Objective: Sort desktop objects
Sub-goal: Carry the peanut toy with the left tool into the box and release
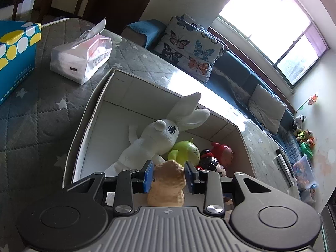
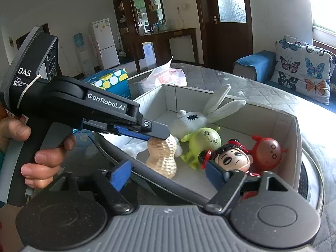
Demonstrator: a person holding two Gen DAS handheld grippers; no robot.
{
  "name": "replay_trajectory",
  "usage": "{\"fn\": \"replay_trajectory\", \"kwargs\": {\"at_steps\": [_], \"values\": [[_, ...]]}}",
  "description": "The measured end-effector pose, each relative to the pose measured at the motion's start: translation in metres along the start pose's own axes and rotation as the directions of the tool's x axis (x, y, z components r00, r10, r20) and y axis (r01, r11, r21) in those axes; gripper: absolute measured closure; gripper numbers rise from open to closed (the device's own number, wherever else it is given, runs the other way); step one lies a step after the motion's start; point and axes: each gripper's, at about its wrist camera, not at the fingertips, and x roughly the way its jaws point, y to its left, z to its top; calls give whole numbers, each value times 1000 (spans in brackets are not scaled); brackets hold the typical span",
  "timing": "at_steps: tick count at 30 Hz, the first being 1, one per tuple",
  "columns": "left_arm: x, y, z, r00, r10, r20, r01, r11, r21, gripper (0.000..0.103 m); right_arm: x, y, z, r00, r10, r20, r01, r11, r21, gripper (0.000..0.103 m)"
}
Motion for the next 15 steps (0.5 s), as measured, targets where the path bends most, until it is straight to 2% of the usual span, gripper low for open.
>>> {"fn": "replay_trajectory", "kwargs": {"at_steps": [12,15], "values": [[-22,-19,-15,1000,2,31,-4,997,77,68,-12,8,-13,999,-11,30,10,1000,25,17],[-32,-27,-23,999,8,52,-14,993,114,68,-19,10,-17,999,-22,49,21,999,31,6]]}}
